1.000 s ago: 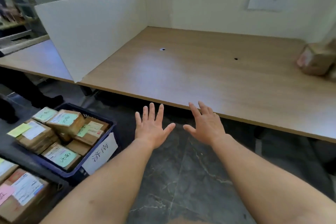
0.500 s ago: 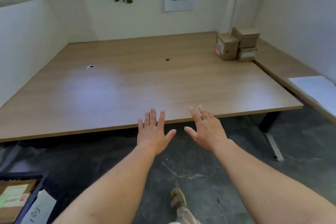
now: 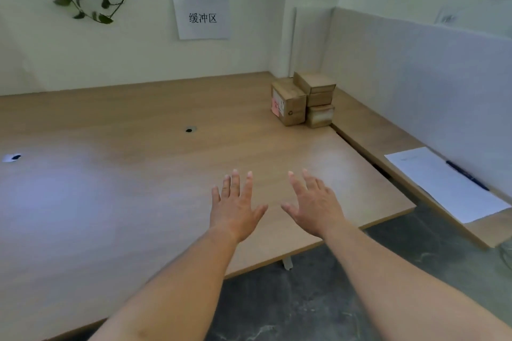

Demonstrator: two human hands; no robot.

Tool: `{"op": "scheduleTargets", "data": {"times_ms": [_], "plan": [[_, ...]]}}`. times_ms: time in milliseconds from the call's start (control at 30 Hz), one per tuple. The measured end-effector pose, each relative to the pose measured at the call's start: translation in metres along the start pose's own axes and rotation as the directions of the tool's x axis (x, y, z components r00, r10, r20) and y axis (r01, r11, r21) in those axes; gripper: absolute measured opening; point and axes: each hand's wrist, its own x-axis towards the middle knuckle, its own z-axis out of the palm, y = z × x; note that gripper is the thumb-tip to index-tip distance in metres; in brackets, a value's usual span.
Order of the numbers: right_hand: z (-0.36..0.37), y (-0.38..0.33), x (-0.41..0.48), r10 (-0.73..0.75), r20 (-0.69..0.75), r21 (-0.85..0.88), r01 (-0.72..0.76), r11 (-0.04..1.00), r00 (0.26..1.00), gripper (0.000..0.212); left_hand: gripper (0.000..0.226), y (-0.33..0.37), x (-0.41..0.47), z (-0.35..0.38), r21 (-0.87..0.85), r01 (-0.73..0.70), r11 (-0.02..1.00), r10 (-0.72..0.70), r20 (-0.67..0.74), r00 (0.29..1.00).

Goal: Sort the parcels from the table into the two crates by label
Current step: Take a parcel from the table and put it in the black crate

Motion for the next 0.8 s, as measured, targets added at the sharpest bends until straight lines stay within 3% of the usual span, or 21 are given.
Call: {"op": "scheduleTargets", "data": {"times_ms": [233, 600, 800], "plan": [[-0.007, 0.021, 0.100, 0.048, 0.003, -0.020, -0.048, 0.999, 0.999, 0.075, 0.078, 0.000, 0.115, -0.012, -0.001, -0.037, 0.999, 0.037, 0.005, 0.999], [-0.018, 0.097, 0.171, 0.136, 0.000, -0.014, -0.136, 0.991, 0.991, 0.074, 0.078, 0.053, 0.221, -0.014, 0.003, -0.137, 0.991, 0.137, 0.020, 0.990], [-0.009, 0.131, 0.228, 0.069, 0.059, 0.008, -0.070, 0.998, 0.996, 0.073, 0.077, 0.075, 0.274, -0.015, 0.013, -0.060, 0.998, 0.059, 0.054, 0.997]]}}
